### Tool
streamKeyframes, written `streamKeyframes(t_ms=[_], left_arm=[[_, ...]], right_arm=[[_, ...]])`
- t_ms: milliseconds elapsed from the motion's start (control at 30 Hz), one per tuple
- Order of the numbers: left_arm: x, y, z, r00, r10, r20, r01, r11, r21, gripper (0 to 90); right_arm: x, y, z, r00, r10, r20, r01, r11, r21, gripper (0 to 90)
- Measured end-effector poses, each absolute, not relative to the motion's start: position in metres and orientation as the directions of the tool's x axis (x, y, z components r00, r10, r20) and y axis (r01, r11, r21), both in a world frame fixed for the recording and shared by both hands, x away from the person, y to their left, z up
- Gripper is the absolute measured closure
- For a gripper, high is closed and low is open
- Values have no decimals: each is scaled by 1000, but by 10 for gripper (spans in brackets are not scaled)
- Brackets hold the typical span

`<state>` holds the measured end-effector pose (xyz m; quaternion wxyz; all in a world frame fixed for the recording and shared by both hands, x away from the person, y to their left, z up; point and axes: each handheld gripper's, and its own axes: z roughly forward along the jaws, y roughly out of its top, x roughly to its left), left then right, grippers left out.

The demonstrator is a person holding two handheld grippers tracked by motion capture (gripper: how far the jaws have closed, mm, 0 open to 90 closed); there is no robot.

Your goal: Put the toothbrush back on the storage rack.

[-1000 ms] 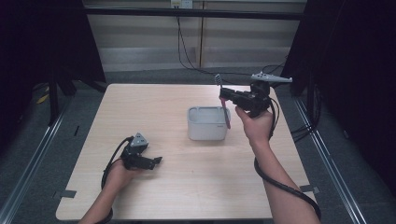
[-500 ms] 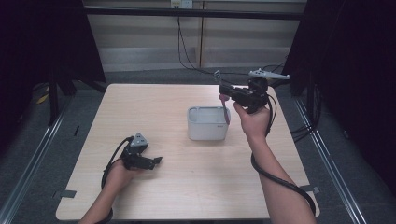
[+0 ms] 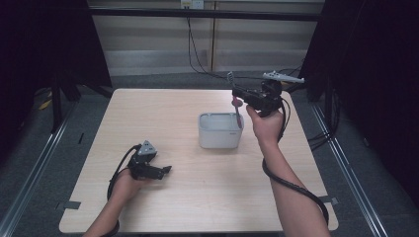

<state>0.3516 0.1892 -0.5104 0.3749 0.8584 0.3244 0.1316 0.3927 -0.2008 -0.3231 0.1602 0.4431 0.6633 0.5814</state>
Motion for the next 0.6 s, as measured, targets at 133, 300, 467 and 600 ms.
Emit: streamKeyframes(t_ms=[133, 300, 467, 600], left_arm=[[352, 189, -510, 755, 656, -18, 459, -508, 729, 154], [352, 189, -510, 755, 655, -16, 458, -509, 729, 154], [352, 189, -510, 756, 655, -13, 456, -512, 728, 154], [352, 189, -510, 756, 655, -14, 456, -511, 729, 154]], right_arm=[[394, -199, -323, -553, 779, 295, 393, -68, 917, 834], [397, -197, -325, -556, 776, 298, 392, -71, 917, 834], [399, -197, -330, -550, 779, 302, 389, -81, 918, 833], [401, -196, -333, -548, 783, 294, 387, -74, 919, 833]])
